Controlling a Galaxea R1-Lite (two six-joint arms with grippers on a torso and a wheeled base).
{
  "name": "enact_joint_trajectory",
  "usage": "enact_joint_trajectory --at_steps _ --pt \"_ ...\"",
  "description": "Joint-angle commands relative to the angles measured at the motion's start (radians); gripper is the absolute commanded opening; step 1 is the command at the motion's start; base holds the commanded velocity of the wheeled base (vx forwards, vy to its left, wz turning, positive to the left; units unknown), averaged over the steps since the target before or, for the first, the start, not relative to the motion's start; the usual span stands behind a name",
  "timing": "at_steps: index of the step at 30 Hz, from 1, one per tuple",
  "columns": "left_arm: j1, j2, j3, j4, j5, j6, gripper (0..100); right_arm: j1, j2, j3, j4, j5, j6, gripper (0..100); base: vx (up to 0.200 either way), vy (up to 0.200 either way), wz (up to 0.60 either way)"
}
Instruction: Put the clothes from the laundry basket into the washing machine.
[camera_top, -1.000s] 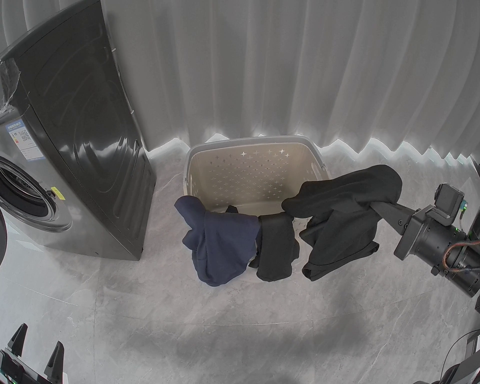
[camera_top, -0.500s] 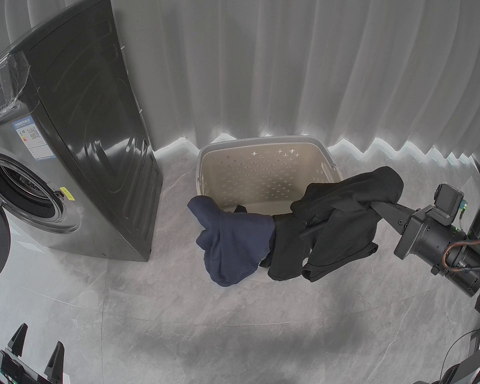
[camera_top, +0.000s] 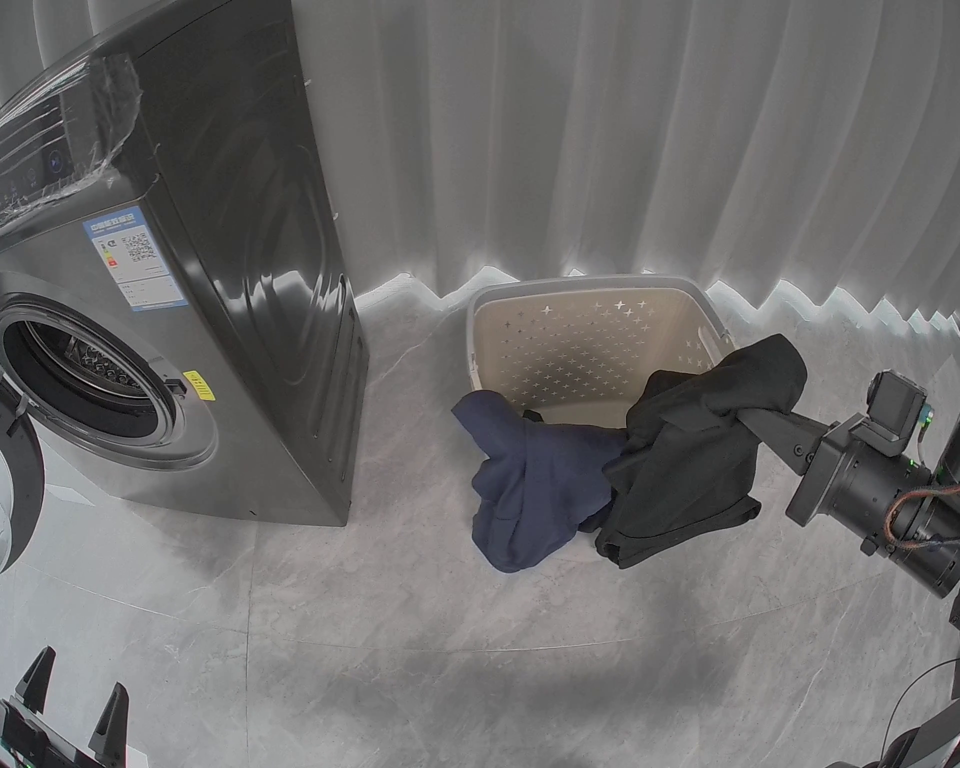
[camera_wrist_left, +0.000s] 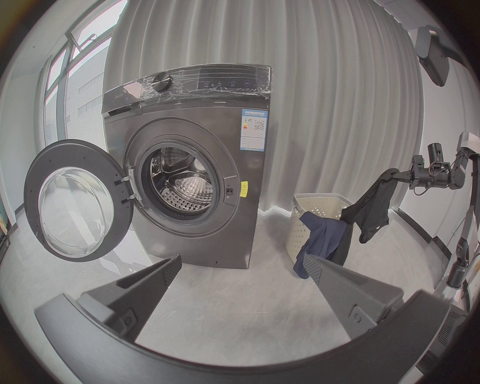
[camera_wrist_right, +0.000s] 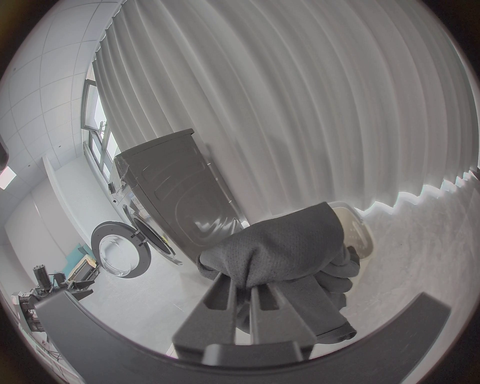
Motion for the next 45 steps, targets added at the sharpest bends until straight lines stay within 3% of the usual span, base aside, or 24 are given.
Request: enact_joint_trajectory --at_steps 1,37,45 --pt "0.001 -0.010 0.016 -0.002 0.001 -0.001 100 0.000 0.002 0.001 0.000 0.000 0.000 0 0.000 0.200 0.00" --pt "0.001 -0.010 0.016 0.000 0.001 -0.001 100 0.018 0.015 0.000 -0.052 0.001 0.000 0 0.000 0.200 0.00" --pt "0.001 -0.010 0.016 -0.002 0.001 0.000 100 0.023 0.009 -0.002 -0.054 0.001 0.000 0 -0.050 0.000 0.00"
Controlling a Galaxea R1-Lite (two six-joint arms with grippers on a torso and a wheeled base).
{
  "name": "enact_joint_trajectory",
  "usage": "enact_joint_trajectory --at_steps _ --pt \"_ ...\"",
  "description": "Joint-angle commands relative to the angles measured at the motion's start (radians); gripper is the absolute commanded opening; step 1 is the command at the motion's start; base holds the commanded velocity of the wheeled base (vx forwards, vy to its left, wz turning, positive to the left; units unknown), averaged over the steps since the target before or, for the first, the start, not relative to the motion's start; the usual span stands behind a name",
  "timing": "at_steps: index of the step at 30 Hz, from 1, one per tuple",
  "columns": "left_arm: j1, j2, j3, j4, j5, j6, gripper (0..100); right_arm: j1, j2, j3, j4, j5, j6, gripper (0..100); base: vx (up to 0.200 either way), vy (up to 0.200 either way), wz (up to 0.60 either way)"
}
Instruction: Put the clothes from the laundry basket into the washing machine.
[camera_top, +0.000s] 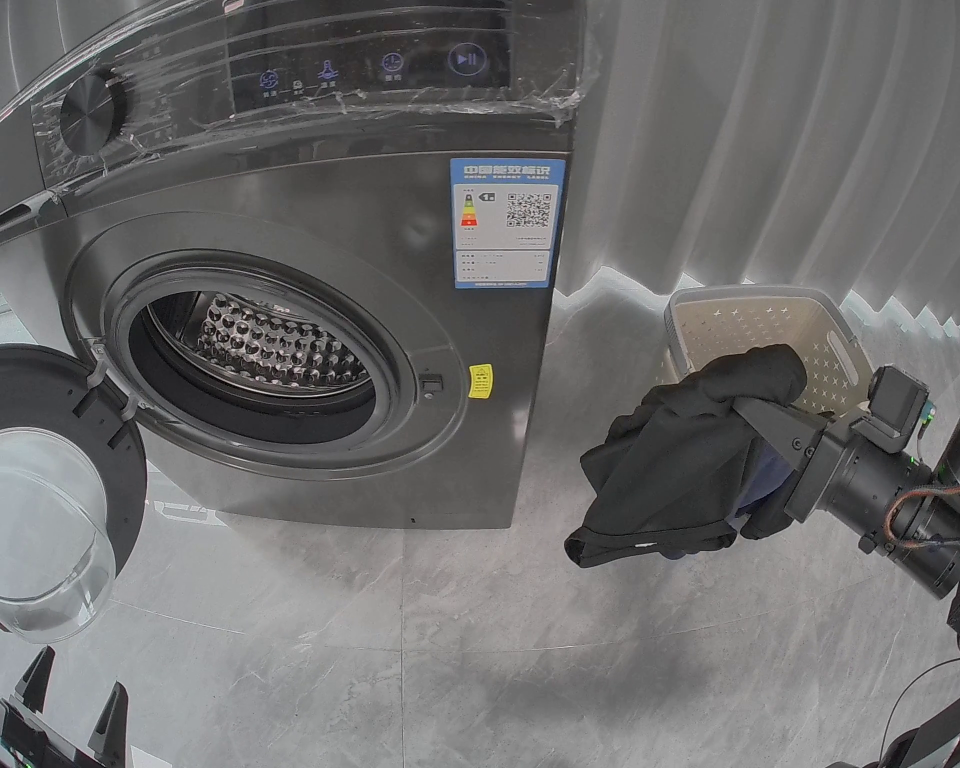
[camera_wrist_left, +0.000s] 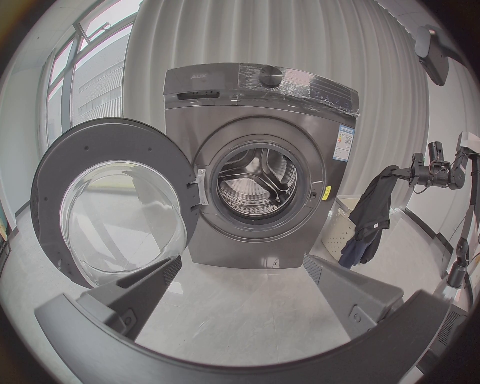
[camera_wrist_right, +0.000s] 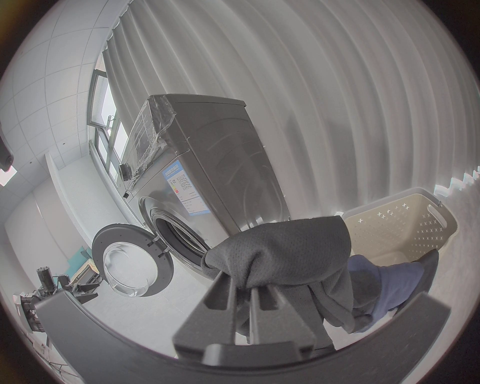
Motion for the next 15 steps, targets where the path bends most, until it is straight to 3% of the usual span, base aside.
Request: enact_joint_trajectory --at_steps 1,13,15 --pt "0.000 -0.010 0.016 0.001 0.000 -0.001 100 0.001 0.002 -0.003 -0.001 0.000 0.000 0 -0.200 0.000 0.00" --pt "0.000 -0.010 0.016 0.000 0.000 -0.001 100 -0.001 0.006 0.002 -0.001 0.000 0.000 0 -0.200 0.000 0.00" --pt "0.000 -0.010 0.016 0.001 0.000 -0.001 100 -0.001 0.006 0.002 -0.001 0.000 0.000 0 0.000 0.000 0.00"
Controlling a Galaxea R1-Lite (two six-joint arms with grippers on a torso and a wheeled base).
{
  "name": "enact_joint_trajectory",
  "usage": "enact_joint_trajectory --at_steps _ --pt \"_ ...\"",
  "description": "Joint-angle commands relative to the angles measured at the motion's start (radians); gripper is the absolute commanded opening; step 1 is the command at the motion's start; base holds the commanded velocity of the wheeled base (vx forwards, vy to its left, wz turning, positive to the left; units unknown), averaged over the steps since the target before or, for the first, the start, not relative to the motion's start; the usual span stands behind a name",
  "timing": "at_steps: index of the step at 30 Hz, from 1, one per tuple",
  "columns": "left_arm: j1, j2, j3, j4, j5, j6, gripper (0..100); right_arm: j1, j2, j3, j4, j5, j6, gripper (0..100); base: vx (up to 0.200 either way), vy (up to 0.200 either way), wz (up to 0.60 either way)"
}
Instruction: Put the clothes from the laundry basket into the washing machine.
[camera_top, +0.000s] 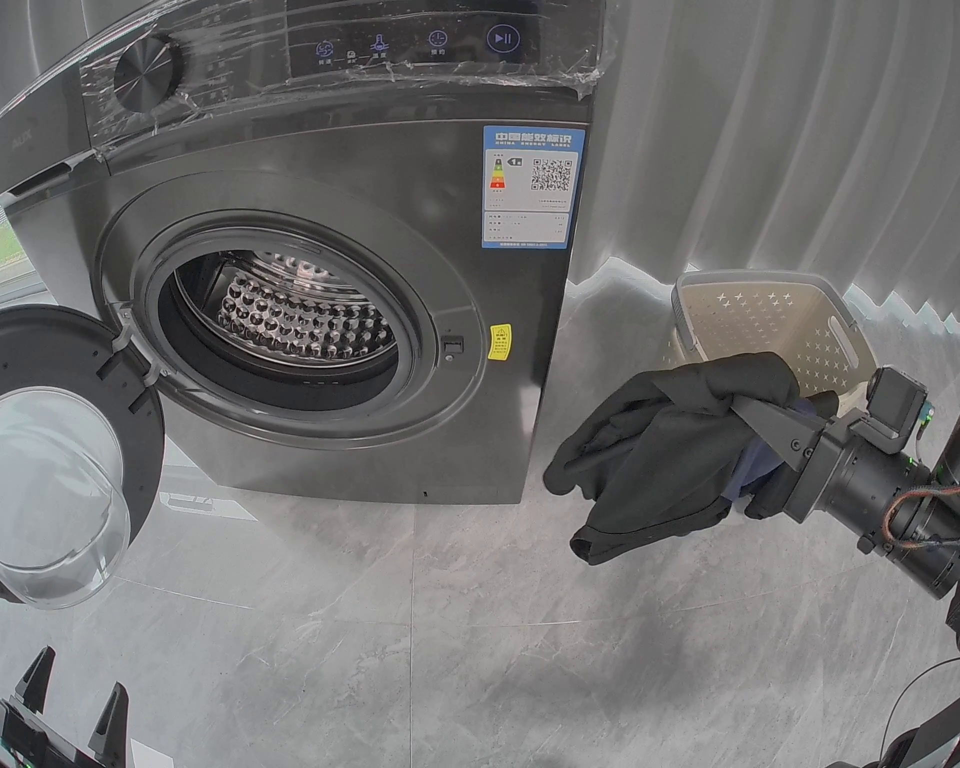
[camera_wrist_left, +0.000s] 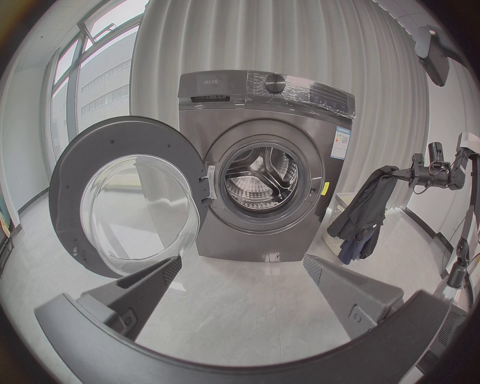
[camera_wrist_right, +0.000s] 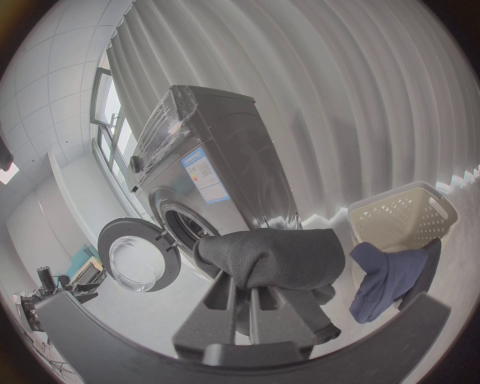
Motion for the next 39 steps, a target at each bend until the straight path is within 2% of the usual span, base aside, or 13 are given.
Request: enact_joint_trajectory --at_steps 1,4,22,31,39 --pt "0.000 -0.010 0.016 -0.001 0.000 0.000 100 -0.001 0.002 0.000 0.001 0.000 0.002 0 0.000 0.000 0.00" --pt "0.000 -0.010 0.016 0.001 0.000 -0.002 100 -0.001 0.001 -0.003 0.000 -0.002 0.000 0 0.000 0.000 0.00" --pt "0.000 -0.012 0.016 0.001 0.000 -0.003 100 -0.012 0.001 -0.001 0.001 -0.002 0.000 0 0.000 0.200 0.00" --pt "0.002 -0.013 0.016 0.001 0.000 -0.003 100 -0.012 0.002 0.000 0.001 -0.002 0.002 0 0.000 0.000 0.00" --pt "0.002 -0.012 0.016 0.001 0.000 -0.002 100 -0.012 0.004 0.000 0.001 -0.002 0.002 0 0.000 0.200 0.00"
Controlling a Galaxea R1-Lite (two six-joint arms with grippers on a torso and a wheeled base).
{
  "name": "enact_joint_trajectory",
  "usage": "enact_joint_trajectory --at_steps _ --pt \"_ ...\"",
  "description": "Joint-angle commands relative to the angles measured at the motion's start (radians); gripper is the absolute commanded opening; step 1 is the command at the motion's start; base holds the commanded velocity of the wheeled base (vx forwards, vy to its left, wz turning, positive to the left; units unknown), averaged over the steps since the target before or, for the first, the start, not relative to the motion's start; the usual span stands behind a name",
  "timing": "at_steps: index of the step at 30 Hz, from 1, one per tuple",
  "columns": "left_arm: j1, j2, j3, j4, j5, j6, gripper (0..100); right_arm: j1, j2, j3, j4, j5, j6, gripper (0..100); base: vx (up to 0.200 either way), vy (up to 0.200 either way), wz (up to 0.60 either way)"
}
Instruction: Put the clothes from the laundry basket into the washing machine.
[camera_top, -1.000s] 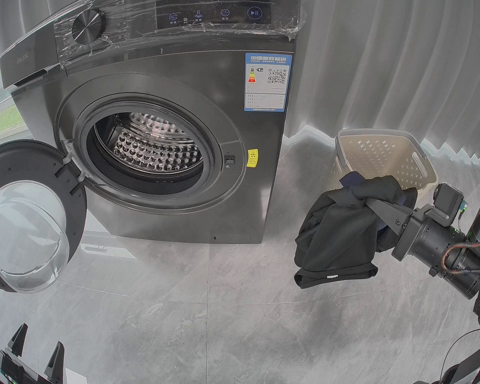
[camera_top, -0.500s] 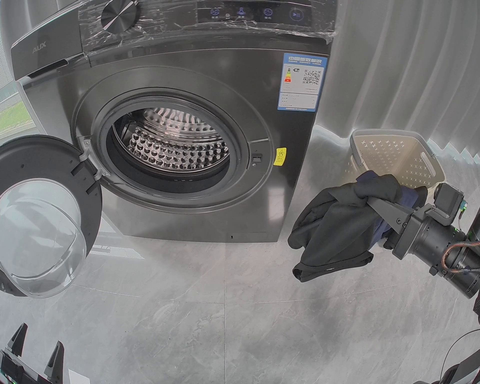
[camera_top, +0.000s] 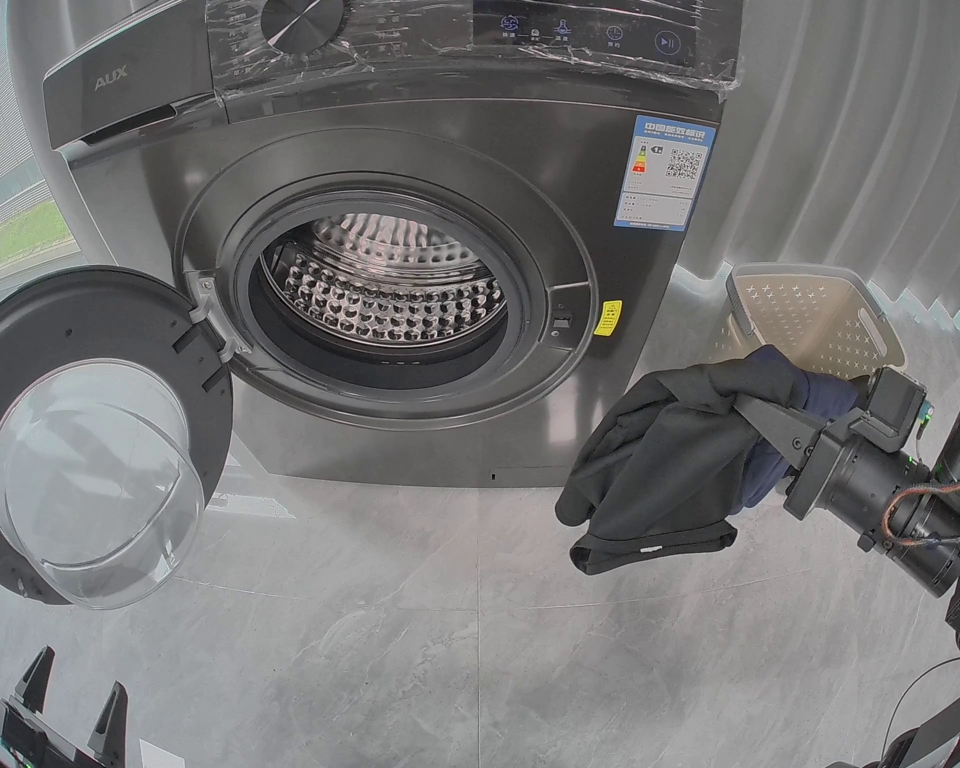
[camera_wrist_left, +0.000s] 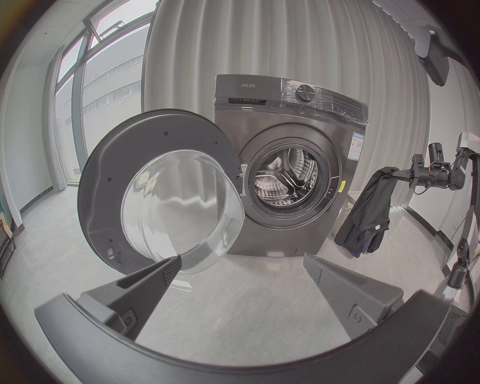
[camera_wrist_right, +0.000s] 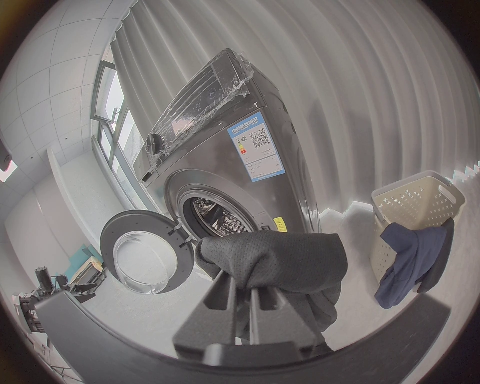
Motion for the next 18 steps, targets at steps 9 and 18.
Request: enact_joint_trajectory --at_steps 9,18 --pt "-0.001 -0.012 0.016 0.000 0.001 0.000 100 0.001 0.001 -0.001 0.000 0.000 0.000 0 0.000 0.156 0.00" --pt "-0.001 -0.012 0.016 0.000 0.001 0.000 100 0.001 0.001 0.001 0.000 0.000 0.000 0 0.000 0.000 0.00"
